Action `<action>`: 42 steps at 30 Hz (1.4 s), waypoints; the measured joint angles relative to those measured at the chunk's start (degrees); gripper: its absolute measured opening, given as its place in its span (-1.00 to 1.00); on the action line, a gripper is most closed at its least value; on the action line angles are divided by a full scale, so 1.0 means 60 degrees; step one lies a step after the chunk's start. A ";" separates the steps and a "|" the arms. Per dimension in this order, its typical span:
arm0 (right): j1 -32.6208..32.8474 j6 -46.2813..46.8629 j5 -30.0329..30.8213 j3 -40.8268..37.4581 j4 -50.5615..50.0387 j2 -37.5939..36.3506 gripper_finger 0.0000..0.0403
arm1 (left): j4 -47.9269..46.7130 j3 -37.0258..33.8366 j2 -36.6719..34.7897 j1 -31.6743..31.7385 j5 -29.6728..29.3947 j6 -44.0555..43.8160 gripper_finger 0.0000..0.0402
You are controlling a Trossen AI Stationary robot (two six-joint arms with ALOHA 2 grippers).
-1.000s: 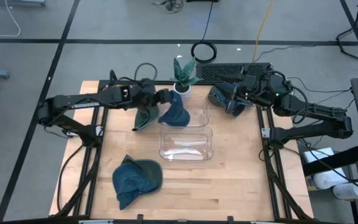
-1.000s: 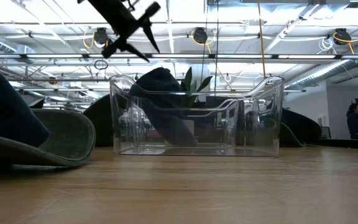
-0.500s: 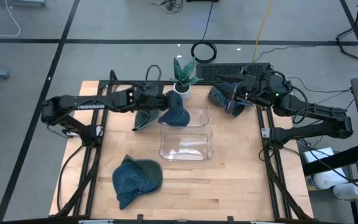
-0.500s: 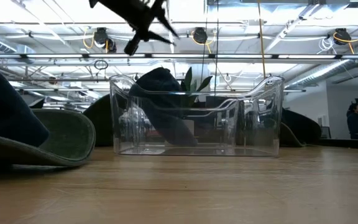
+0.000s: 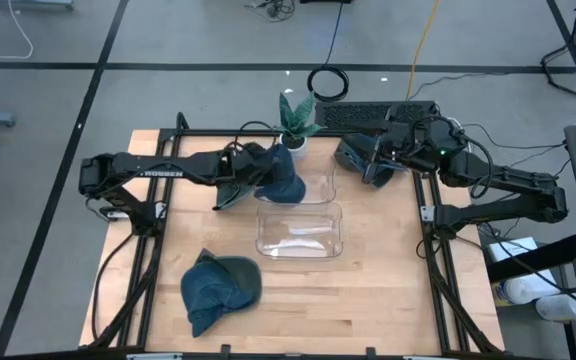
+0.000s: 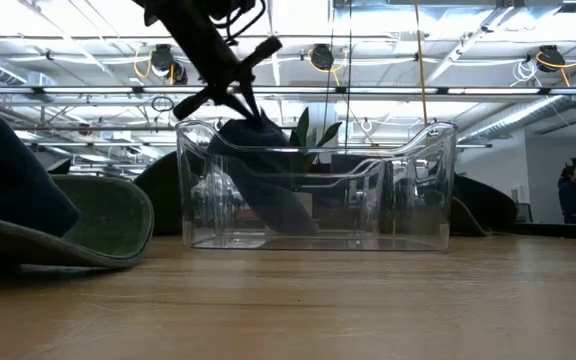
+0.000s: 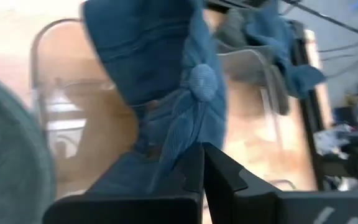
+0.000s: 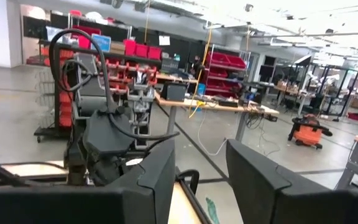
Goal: Pick & Place hat
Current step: Put the bottom right blue cap into the top transparent bin, then put the top blue cap into the top transparent bin
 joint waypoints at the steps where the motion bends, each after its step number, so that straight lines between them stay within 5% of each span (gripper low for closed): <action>1: 0.0000 0.0000 0.0000 0.0000 -0.0069 0.0000 -0.35 | -0.0121 0.0002 0.0094 0.0008 -0.0007 -0.0070 -0.99; 22: 0.0002 -0.0004 0.0002 -0.0004 -0.0135 0.0000 -0.36 | 0.1015 -0.0001 0.2117 0.0091 0.1676 -0.0861 -1.00; 42: 0.0003 -0.0008 0.0000 -0.0007 -0.0131 0.0000 -0.36 | 0.1530 -0.0002 0.0160 0.0330 0.2283 0.0900 -0.86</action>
